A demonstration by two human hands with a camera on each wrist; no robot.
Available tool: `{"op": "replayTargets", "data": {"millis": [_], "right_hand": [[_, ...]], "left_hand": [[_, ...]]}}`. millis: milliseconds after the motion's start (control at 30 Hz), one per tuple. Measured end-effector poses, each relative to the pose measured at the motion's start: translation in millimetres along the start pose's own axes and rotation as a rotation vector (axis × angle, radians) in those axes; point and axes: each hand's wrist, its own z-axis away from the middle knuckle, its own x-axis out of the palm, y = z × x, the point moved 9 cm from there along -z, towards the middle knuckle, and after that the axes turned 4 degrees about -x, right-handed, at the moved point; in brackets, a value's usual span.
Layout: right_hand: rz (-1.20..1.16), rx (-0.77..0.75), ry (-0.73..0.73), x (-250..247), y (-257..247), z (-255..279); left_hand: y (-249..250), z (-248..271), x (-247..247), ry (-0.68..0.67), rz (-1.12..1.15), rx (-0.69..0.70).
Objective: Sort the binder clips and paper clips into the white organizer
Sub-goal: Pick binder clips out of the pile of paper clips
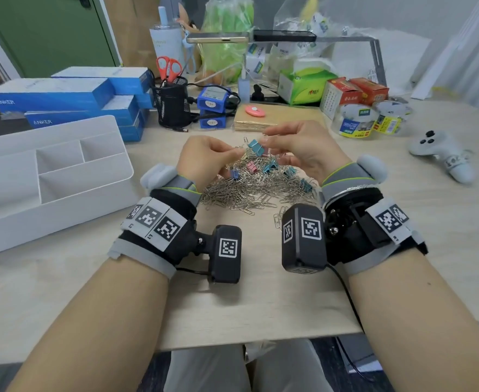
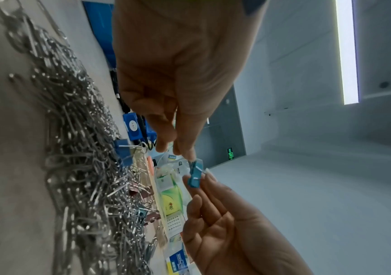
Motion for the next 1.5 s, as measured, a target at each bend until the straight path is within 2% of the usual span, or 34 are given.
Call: {"op": "replayTargets", "data": {"millis": [67,167,267,367,467,600,733,800,900,1100,1267,1400,1500], "right_hand": [[0.056,-0.013,0.003,-3,-3,2],[0.126,-0.03,-0.058,1,-9,7],[0.13,-0.047,-0.109,5,-15,14],[0.081,0.003,0.001,-15,-13,14],[0.202,0.029,0.142,-42,-3,12],[0.412,0.132,0.045,-41,21,5],[0.531,0.201,-0.013,-33,34,-1],[0.498,0.197,-0.034,-30,36,-1],[0.311,0.17,0.011,-34,34,2],[0.221,-0.011,0.118,-44,7,4],[0.141,-0.019,0.146,-45,10,2],[0.065,-0.03,0.093,-38,9,3],[-0.011,-0.031,0.063,-32,5,5]], "left_hand": [[9,5,2,-0.016,-0.007,0.042],[24,10,19,-0.125,-0.026,0.097],[36,13,23,-0.091,-0.009,0.141],[31,10,28,-0.083,0.067,0.069],[18,8,38,-0.121,0.149,-0.046],[5,7,49,-0.172,0.248,-0.135],[3,4,45,-0.152,0.282,-0.11],[2,4,45,-0.166,0.291,-0.11],[5,4,43,-0.155,0.284,-0.086],[4,2,47,-0.156,0.313,-0.096],[5,3,49,-0.179,0.301,-0.1],[7,6,48,-0.18,0.279,-0.08],[8,7,52,-0.197,0.343,-0.151]]}}
